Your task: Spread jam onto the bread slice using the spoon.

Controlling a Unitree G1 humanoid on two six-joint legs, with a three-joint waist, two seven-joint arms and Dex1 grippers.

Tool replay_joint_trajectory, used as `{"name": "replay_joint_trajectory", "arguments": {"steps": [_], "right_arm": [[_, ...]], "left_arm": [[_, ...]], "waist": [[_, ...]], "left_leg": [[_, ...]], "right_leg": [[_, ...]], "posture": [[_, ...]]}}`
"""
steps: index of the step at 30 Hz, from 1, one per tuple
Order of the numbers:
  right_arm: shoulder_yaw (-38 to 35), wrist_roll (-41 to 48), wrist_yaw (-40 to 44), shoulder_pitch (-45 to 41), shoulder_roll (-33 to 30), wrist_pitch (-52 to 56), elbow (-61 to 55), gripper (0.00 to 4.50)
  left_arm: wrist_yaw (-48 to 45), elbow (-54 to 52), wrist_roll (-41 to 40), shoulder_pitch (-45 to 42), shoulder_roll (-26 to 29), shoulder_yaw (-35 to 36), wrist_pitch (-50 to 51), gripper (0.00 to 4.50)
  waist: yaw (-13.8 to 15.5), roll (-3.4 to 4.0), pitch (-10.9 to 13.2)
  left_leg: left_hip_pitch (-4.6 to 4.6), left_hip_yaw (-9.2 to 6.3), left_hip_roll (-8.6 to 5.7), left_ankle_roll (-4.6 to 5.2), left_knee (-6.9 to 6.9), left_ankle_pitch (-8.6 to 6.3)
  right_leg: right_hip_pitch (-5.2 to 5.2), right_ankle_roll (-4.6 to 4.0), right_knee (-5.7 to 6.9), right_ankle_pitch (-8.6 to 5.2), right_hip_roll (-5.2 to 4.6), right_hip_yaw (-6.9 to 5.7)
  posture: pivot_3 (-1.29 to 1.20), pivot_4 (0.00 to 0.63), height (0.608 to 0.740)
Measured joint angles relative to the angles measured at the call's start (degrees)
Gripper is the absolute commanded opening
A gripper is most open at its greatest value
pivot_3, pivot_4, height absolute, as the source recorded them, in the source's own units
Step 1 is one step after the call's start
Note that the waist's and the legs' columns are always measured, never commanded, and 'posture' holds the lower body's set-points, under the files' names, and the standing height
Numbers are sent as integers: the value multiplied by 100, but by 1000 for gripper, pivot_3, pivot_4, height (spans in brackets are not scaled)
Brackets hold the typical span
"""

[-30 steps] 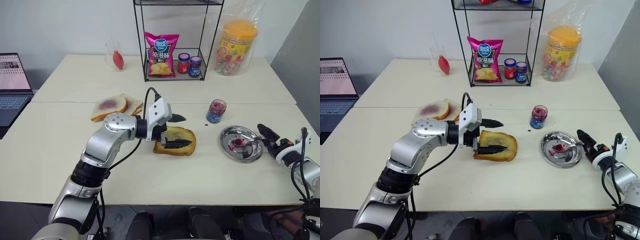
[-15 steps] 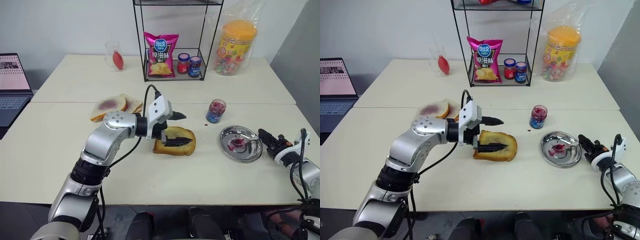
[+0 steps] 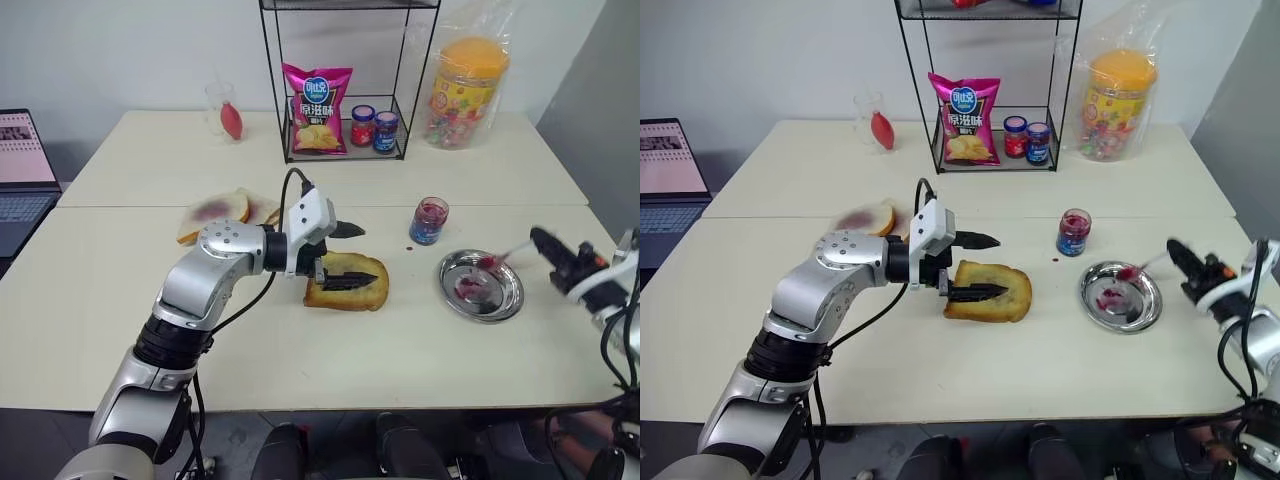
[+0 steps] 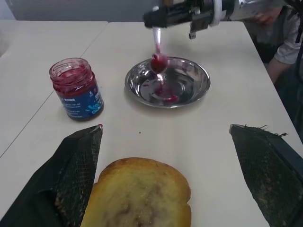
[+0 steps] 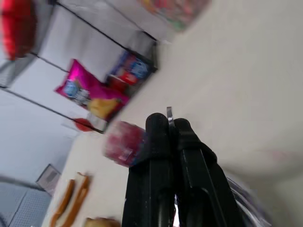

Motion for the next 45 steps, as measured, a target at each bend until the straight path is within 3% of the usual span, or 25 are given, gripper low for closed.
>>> {"name": "replay_joint_trajectory", "arguments": {"steps": [7, 14, 27, 38, 45], "right_arm": [[864, -802, -552, -1662, -11, -493, -157, 54], [2048, -2018, -296, -2281, 337, -991, 185, 54], [2985, -3906, 666, -2267, 300, -2017, 674, 54], [3933, -5428, 1005, -2083, 458, -3130, 1152, 54], [3616, -5367, 947, -2133, 830, -2855, 1307, 54]], "left_arm": [[680, 154, -126, 210, -445, 435, 7, 4500], [1270, 311, -123, 256, -736, 589, 6, 4500], [1649, 58, -125, 443, -767, 591, 38, 4500], [1769, -19, -129, 479, -764, 591, 121, 4500], [1810, -150, -139, 519, -754, 591, 153, 4500]], "waist": [[-68, 15, 15], [-46, 14, 15], [59, 15, 15], [58, 15, 15], [59, 14, 15]], "left_leg": [[-5, 13, -3, 0, -2, 0], [-44, 10, -5, -1, 0, 0], [-42, 5, -4, -1, 1, 0], [-42, 5, -4, -1, 1, 0], [-40, 0, -3, -2, 3, 1]], "right_leg": [[-5, 13, -10, 7, -2, 15], [-35, 6, -12, 11, -8, 8], [-36, -11, -9, 21, -7, 0], [-36, -12, -9, 22, -7, -1], [-33, -16, -4, 24, -7, -3]], "posture": [[0, 150, 740], [0, 150, 740], [0, 150, 740], [0, 150, 740], [0, 150, 740]]}}
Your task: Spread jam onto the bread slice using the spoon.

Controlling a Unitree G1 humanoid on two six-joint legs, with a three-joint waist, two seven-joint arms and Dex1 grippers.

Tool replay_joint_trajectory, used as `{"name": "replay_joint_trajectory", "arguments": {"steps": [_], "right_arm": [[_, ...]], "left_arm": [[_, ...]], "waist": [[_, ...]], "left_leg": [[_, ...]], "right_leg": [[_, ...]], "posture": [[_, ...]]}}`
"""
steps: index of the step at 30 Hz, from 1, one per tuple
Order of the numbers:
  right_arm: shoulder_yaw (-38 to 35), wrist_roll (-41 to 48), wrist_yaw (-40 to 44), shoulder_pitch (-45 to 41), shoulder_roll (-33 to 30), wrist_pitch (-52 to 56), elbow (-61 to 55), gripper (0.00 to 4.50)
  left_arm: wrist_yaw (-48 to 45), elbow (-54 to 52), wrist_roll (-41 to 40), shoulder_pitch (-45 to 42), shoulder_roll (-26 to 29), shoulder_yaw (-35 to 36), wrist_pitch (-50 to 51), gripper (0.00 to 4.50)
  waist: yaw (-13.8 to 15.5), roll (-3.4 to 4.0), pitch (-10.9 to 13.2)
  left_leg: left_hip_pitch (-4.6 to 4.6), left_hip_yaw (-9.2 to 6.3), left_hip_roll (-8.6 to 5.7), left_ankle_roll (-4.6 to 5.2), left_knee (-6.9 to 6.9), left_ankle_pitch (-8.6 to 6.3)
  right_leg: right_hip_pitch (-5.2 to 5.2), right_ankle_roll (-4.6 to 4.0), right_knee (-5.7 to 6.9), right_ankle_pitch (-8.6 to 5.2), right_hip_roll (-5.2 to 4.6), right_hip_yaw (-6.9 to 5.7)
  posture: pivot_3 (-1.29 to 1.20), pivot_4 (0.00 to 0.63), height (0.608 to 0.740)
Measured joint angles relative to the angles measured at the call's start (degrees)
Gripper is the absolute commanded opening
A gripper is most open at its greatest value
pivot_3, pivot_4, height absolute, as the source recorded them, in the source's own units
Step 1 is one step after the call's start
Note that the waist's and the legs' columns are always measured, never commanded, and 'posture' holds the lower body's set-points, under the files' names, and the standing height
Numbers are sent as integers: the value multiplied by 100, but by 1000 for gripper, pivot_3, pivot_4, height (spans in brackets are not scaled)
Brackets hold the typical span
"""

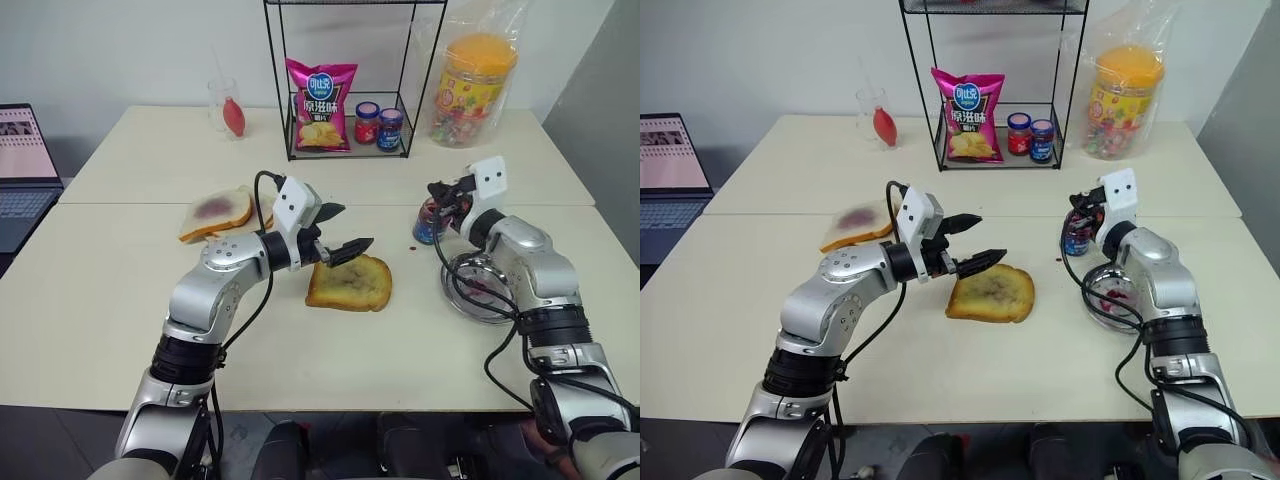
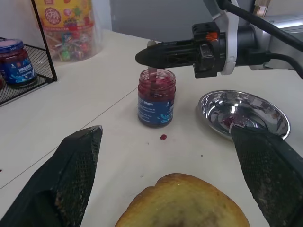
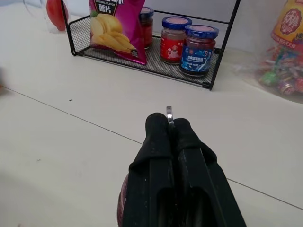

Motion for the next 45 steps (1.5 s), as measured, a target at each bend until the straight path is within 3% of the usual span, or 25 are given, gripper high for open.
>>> {"name": "replay_joint_trajectory", "arguments": {"steps": [3, 8, 22, 45], "right_arm": [[-182, 127, -39, -19, 80, 225, 0, 54], [-1083, 799, -532, -291, 375, 1063, 169, 54], [-2286, 1759, -1501, -577, 606, 2081, 41, 54], [-3201, 2840, -2561, -592, 775, 2550, -267, 54]], "left_arm": [[22, 0, 0, 5, 3, 0, 2, 4500], [77, 0, 1, 7, 5, 0, 2, 4500], [47, 31, 29, -11, 2, -36, -89, 4500], [-162, 313, 69, -153, -9, -123, -347, 4500]], "waist": [[0, 0, 0], [-1, 0, 0], [-4, 1, 0], [-5, 1, 0]], "left_leg": [[0, -1, 0, 0, 1, 0], [-1, -2, 0, 0, -1, 0], [-2, -1, -1, 0, -3, 0], [-4, 0, -1, 0, -4, 0]], "right_leg": [[0, 0, 0, 0, 0, -2], [0, -1, 0, 0, 0, -3], [0, 0, -1, 0, 0, -3], [-1, 1, -3, -1, 0, -2]], "posture": [[0, 150, 740], [0, 150, 740], [0, 150, 740], [0, 150, 740]]}}
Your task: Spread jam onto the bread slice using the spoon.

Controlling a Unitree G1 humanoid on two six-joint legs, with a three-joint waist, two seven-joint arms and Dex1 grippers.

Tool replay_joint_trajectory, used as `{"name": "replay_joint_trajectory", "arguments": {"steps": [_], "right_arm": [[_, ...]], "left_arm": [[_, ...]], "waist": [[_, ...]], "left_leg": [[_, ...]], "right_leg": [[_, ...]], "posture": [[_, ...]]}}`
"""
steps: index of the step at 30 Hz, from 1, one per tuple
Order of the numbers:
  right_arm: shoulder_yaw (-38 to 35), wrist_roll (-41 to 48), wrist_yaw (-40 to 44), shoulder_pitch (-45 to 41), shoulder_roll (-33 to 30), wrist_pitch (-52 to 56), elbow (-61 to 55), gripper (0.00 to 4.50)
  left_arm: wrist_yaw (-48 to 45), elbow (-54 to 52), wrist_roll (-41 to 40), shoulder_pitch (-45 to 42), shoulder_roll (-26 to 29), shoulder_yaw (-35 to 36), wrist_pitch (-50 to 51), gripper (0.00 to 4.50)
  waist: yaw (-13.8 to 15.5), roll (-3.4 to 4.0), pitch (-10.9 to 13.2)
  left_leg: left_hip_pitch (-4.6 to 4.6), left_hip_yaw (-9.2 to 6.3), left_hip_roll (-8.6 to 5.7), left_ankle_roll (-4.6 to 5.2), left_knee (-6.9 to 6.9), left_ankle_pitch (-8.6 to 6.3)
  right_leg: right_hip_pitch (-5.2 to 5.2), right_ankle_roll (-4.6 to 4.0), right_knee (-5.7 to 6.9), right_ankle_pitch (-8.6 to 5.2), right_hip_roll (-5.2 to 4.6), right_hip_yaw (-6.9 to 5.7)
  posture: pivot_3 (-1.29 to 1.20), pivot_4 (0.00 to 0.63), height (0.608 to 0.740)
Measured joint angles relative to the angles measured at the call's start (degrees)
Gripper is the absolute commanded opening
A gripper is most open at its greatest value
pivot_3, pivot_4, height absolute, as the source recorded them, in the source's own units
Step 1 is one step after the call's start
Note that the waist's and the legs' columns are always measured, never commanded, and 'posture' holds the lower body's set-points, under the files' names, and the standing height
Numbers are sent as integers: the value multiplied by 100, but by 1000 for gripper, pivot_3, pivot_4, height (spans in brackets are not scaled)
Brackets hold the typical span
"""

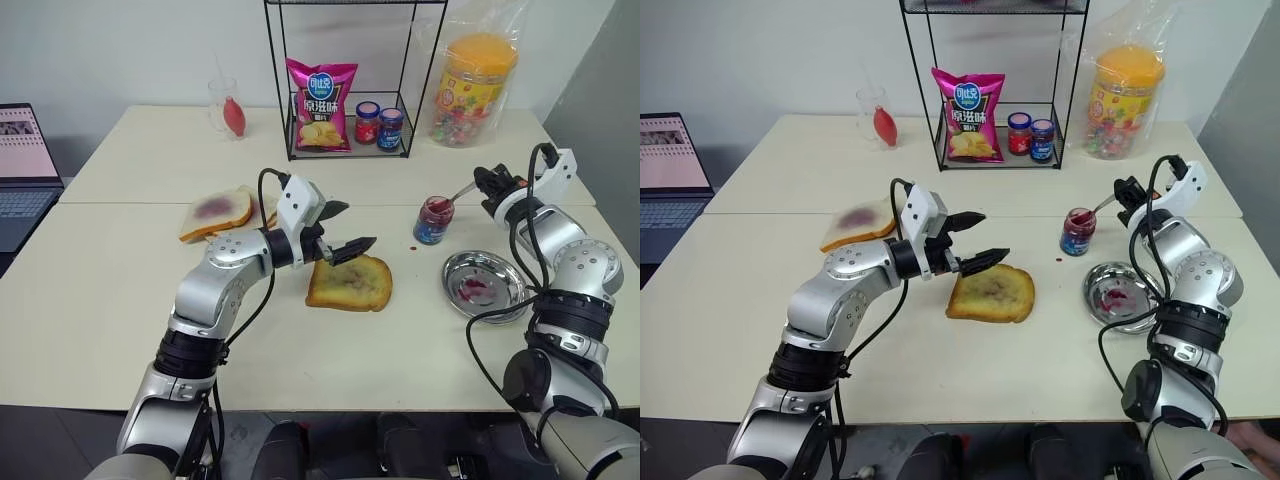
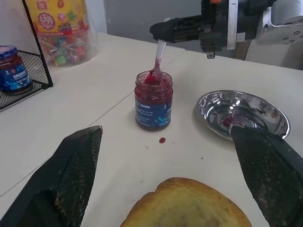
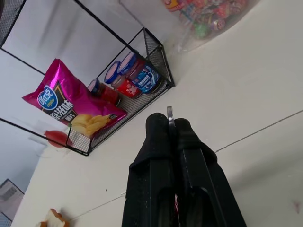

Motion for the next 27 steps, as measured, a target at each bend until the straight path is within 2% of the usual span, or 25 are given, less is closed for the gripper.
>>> {"name": "replay_joint_trajectory", "arguments": {"steps": [10, 16, 21, 24, 27], "right_arm": [[-633, 776, -593, -90, 44, 71, 40, 54], [-673, 1643, -945, -444, 272, 424, -242, 54], [5, 2090, -1079, -547, 496, 924, -850, 54], [743, 2126, -802, -406, 559, 1236, -1356, 54], [1498, 1988, -419, -140, 638, 1348, -1701, 54]], "left_arm": [[-151, 83, -25, -2, 100, 29, -71, 4500], [-528, -63, -318, 65, 599, 355, 5, 4500], [-882, -775, -784, 720, 1155, 596, 441, 4500], [-1011, -1270, -1057, 1486, 1589, 807, 728, 4500], [-954, -1750, -1307, 2140, 1771, 1173, 949, 4500]], "waist": [[-4, 0, 0], [-110, 4, 2], [-170, 7, 3], [-183, 6, 3], [-171, 4, 4]], "left_leg": [[0, 0, 1, 0, -2, 0], [-7, 3, 6, 1, -7, 0], [-11, -1, 6, 1, -16, -1], [-15, -1, 12, 1, -23, -1], [-24, -7, 15, 1, -26, -1]], "right_leg": [[-1, 1, 0, -1, 1, 0], [-17, -1, 7, 0, 5, 3], [-20, -7, 5, -4, 3, -2], [-31, -15, 7, -9, 4, -3], [-43, -17, 6, -17, 4, -10]], "posture": [[0, 150, 740], [0, 150, 740], [0, 150, 740], [0, 150, 740], [0, 150, 740]]}}
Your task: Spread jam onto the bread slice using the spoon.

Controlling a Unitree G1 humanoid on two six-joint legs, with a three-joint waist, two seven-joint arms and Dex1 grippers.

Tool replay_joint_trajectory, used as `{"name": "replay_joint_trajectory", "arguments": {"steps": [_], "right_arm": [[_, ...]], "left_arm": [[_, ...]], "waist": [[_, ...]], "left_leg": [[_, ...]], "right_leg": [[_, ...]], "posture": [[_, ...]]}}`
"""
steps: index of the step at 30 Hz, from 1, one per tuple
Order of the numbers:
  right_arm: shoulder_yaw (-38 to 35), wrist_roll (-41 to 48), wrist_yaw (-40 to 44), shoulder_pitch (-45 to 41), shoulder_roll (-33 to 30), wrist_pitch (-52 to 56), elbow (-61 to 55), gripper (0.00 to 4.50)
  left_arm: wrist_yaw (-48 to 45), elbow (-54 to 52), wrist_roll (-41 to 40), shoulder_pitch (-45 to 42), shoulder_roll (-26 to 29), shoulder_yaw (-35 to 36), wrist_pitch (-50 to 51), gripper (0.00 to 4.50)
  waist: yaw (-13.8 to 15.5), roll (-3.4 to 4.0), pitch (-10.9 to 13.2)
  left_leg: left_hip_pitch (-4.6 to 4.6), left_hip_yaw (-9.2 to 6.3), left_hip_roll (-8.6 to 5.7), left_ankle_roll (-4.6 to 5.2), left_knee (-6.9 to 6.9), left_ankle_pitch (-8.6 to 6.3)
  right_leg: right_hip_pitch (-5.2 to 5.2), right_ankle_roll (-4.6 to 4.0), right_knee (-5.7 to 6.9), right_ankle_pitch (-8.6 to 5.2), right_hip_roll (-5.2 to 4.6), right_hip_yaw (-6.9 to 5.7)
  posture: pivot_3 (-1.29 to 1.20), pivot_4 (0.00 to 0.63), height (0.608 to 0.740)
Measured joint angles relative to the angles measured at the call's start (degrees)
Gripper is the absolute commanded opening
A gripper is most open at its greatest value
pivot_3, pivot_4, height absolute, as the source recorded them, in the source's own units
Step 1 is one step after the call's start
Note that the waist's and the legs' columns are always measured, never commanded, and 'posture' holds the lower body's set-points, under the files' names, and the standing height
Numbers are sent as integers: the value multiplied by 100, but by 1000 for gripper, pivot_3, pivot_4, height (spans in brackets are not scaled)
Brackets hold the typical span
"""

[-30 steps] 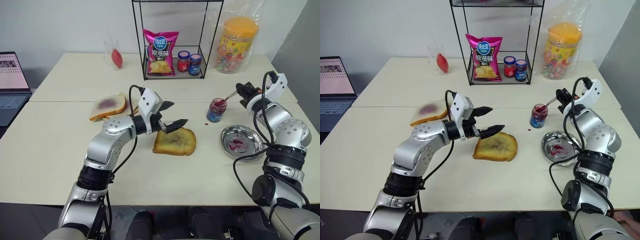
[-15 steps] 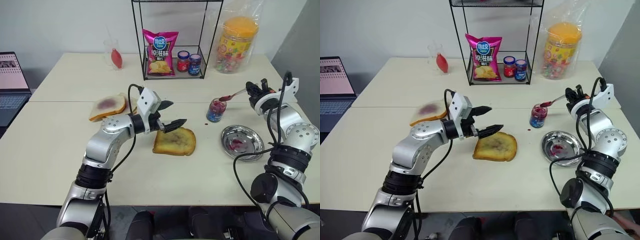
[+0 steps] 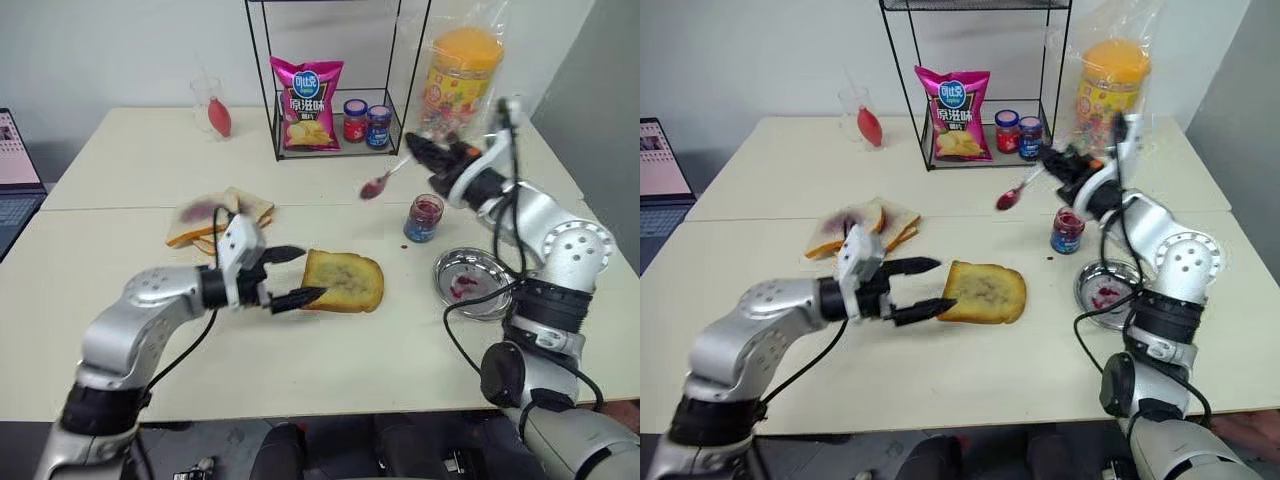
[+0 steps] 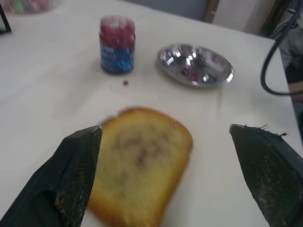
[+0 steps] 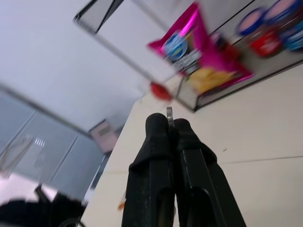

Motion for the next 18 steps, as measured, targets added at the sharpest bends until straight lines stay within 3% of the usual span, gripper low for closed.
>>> {"name": "replay_joint_trajectory", "arguments": {"steps": [1, 9, 18], "right_arm": [[425, -123, 274, 247, -8, 36, -158, 54], [1587, -1015, 1336, 792, -113, -340, -334, 54], [3120, -2902, 2640, 1116, -874, -1711, -806, 54]], "left_arm": [[97, -215, -136, 311, 82, 216, 104, 4500], [311, -1023, -542, 1866, 377, 1074, 424, 4500], [522, -1091, -630, 1898, 356, 1084, 385, 4500]], "waist": [[26, -1, 1], [20, -7, 2], [31, -12, 1]], "left_leg": [[-4, -5, -1, 0, 1, 0], [-7, 3, 0, 0, 15, 0], [-4, 6, 0, -1, 18, 1]], "right_leg": [[-1, 1, 2, -5, -2, -6], [-4, 16, 3, -12, -7, -7], [-4, 14, 1, -9, -8, -8]], "posture": [[0, 150, 740], [0, 150, 740], [0, 150, 740]]}}
